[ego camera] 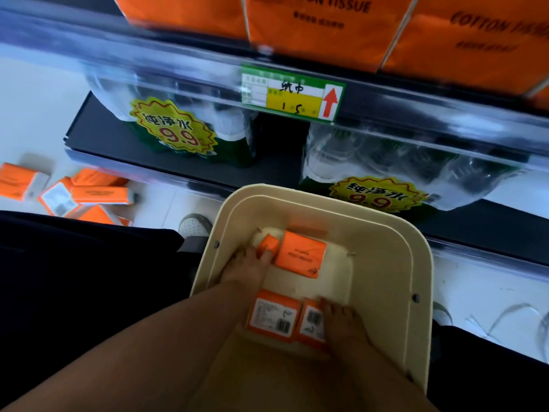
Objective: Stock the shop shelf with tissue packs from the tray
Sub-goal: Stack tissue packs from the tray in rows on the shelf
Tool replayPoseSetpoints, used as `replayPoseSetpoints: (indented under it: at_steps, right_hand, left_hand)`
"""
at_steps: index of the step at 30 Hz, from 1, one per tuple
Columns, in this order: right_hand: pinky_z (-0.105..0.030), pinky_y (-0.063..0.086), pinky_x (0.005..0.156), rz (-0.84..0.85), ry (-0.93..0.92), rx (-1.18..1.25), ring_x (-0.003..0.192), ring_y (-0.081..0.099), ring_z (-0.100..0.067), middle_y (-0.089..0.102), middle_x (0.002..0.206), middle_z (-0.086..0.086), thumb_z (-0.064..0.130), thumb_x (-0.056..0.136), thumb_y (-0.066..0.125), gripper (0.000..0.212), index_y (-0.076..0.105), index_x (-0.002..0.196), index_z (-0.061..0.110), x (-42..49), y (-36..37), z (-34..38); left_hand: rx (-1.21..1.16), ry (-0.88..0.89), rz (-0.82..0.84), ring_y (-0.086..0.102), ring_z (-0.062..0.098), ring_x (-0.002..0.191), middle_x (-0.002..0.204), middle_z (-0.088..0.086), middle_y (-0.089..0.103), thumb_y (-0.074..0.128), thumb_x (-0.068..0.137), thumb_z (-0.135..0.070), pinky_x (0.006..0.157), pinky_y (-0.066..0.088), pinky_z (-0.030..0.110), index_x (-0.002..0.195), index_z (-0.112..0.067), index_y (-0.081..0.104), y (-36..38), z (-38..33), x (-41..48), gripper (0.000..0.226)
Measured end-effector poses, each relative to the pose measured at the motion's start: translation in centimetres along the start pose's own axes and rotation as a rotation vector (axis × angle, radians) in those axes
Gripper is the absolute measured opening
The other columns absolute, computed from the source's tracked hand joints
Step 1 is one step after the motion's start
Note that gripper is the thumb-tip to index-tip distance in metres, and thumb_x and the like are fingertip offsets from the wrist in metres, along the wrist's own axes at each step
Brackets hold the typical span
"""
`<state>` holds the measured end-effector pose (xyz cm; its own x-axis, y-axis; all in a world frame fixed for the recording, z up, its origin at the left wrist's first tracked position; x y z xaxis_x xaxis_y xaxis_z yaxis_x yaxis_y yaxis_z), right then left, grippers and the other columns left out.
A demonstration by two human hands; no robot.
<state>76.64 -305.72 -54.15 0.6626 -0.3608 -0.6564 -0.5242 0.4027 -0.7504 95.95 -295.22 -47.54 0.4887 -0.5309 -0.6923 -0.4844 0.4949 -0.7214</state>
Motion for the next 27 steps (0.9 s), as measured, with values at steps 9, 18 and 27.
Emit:
replayPoseSetpoints:
  at_steps: [9,18,27]
  right_hand:
    - [-0.035,0.025,0.113,0.315,-0.047,-0.047,0.136,0.035,-0.029,0.039,0.146,-0.012,0.037,0.087,0.062,0.056,0.045,0.139,0.024,0.4,-1.1,-0.2]
    - [-0.025,0.041,0.095,0.363,-0.032,0.31,0.124,0.052,-0.025,0.05,0.14,-0.009,0.034,0.082,0.071,0.072,0.035,0.14,0.013,-0.5,-4.1,0.2]
    - [-0.014,0.037,0.086,0.135,-0.102,0.553,0.118,0.053,-0.016,0.053,0.134,0.0,0.017,0.085,0.068,0.057,0.045,0.137,0.017,-1.6,-11.6,-0.5]
  left_hand:
    - [-0.119,0.057,0.124,0.025,0.039,0.132,0.146,0.018,0.026,0.051,0.095,-0.039,0.112,0.025,0.046,0.15,-0.027,0.023,1.5,0.6,0.7,0.064]
    - [-0.528,-0.04,0.156,0.036,0.034,0.126,0.144,0.016,0.031,0.05,0.096,-0.033,0.093,0.032,0.03,0.145,-0.019,0.031,-1.0,0.1,-1.2,0.055]
    - [-0.514,0.051,0.039,0.046,0.028,0.127,0.14,0.013,0.046,0.056,0.092,-0.019,0.107,0.036,0.036,0.138,-0.013,0.043,-7.8,1.1,-3.5,0.048]
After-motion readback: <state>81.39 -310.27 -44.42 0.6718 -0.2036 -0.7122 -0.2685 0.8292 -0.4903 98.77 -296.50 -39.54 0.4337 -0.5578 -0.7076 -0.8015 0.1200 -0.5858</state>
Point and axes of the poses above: each hand's wrist, its own x-axis towards the middle knuckle, its own y-axis out of the palm, z = x × y, the point moved 5 cm from there along x, towards the middle knuckle
